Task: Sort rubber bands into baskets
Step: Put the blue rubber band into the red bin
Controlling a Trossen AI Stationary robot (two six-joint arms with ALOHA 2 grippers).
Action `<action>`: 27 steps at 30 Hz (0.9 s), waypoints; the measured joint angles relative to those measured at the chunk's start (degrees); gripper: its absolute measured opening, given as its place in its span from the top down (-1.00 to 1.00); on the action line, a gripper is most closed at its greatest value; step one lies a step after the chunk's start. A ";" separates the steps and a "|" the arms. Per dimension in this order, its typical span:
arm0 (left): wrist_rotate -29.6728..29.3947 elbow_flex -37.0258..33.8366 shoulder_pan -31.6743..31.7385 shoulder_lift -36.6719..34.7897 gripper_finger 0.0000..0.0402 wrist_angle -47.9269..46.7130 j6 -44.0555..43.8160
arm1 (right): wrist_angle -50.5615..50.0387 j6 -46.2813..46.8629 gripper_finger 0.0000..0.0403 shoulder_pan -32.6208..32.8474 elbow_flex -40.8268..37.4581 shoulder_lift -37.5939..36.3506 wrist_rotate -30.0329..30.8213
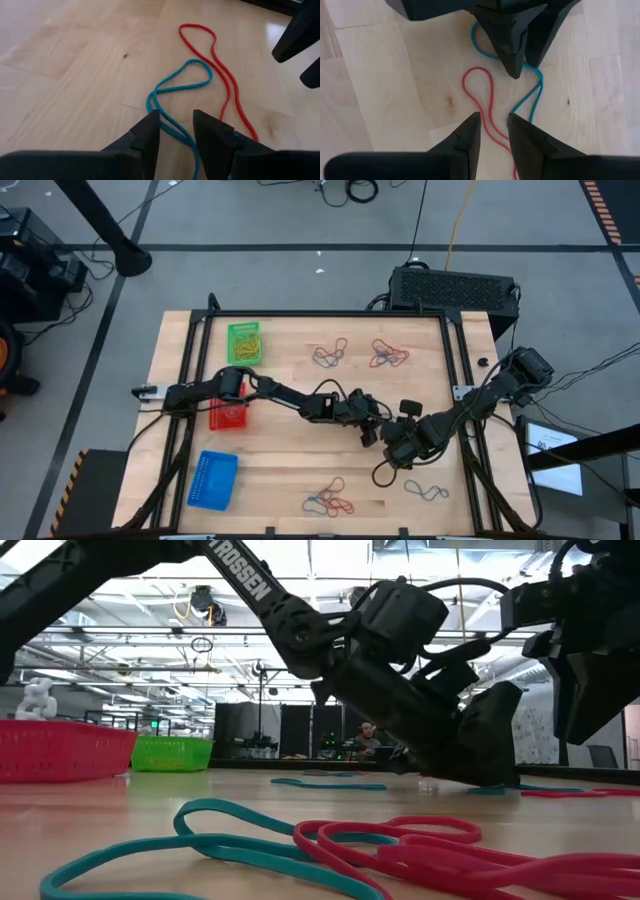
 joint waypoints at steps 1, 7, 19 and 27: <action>0.06 0.04 0.01 -0.01 0.38 -0.57 0.03 | 0.00 0.00 0.55 0.00 0.00 0.00 0.02; -1.88 0.27 0.00 -0.14 0.47 -4.81 2.57 | 0.02 -0.01 0.55 0.00 0.00 0.01 0.04; -6.53 -0.31 -1.38 -4.12 0.98 -11.18 7.14 | 0.04 -0.13 0.55 0.16 0.00 0.01 0.14; -14.32 -0.23 -5.02 -13.41 0.99 -26.21 12.34 | 0.10 0.02 0.55 1.18 0.00 0.00 0.71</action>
